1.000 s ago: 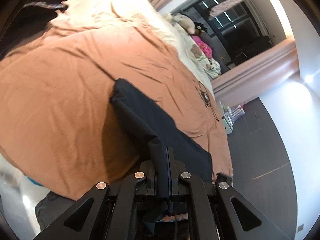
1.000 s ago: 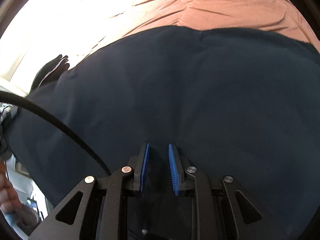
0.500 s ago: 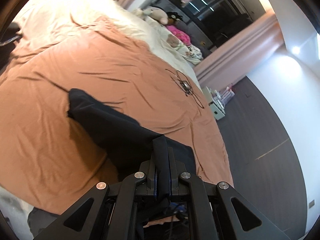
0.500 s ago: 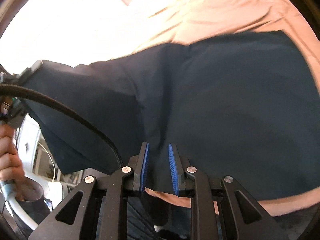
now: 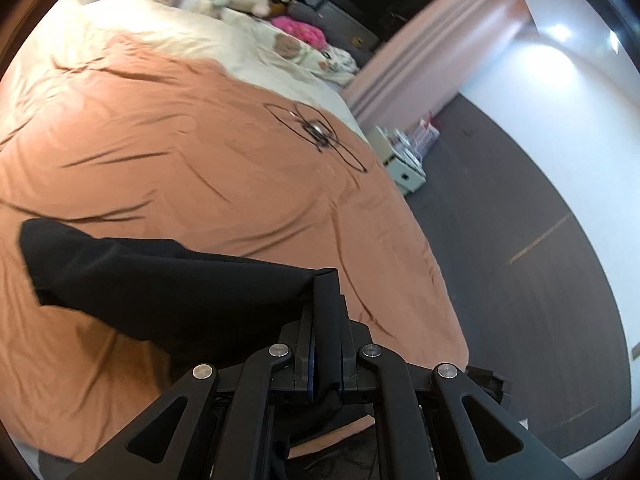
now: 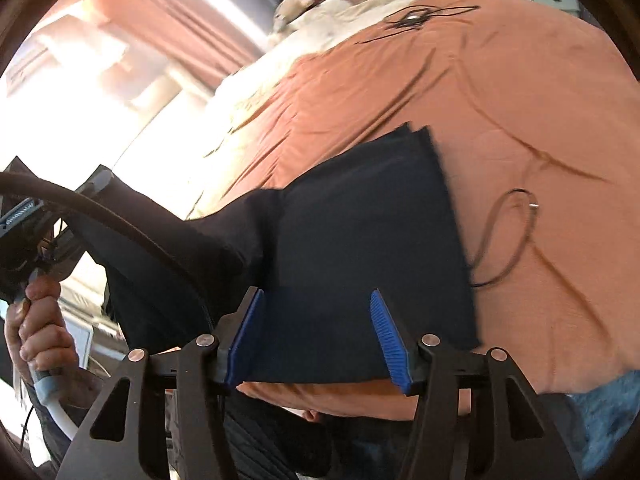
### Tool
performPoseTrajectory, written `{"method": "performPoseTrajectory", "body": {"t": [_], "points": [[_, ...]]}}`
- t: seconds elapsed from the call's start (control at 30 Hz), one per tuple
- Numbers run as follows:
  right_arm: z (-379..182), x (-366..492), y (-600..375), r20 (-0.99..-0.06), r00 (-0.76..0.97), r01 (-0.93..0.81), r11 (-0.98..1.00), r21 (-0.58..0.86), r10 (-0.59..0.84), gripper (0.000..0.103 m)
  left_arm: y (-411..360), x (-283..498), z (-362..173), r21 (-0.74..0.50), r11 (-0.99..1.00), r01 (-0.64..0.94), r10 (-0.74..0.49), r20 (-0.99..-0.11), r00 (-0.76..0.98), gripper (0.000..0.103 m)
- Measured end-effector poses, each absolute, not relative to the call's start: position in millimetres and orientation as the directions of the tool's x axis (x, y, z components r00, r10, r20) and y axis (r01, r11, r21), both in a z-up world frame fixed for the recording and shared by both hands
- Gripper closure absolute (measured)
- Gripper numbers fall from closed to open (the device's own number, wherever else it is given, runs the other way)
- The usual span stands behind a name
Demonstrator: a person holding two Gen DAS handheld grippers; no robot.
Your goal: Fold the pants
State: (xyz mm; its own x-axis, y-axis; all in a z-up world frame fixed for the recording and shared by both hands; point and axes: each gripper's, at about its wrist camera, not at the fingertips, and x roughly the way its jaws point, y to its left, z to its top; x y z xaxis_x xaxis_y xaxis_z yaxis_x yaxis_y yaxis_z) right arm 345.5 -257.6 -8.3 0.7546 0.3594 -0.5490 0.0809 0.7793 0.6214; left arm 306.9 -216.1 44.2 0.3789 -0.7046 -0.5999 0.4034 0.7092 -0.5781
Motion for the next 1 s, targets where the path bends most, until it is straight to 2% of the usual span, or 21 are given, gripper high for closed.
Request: {"method": "performPoseTrajectory", "body": {"t": [0.43, 0.63, 1.0], "points": [[-31.9, 275.3, -301.2, -0.539, 0.790, 0.206, 0.703, 0.680, 0.290, 0.049, -340.5, 296.9, -6.9, -0.520, 0.672, 0.526, -0.686, -0.705, 0.180, 0.096], [-37.8, 260.5, -318.7, -0.543, 0.793, 0.234, 0.685, 0.691, 0.277, 0.049, -366.5, 280.7, -36.2, -0.523, 0.655, 0.545, -0.670, -0.735, 0.100, 0.096], [-41.9, 244.1, -326.5, -0.543, 0.793, 0.244, 0.674, 0.697, 0.276, 0.049, -369.1, 248.5, -68.2, -0.531, 0.645, 0.550, -0.649, -0.760, 0.027, 0.096]]}}
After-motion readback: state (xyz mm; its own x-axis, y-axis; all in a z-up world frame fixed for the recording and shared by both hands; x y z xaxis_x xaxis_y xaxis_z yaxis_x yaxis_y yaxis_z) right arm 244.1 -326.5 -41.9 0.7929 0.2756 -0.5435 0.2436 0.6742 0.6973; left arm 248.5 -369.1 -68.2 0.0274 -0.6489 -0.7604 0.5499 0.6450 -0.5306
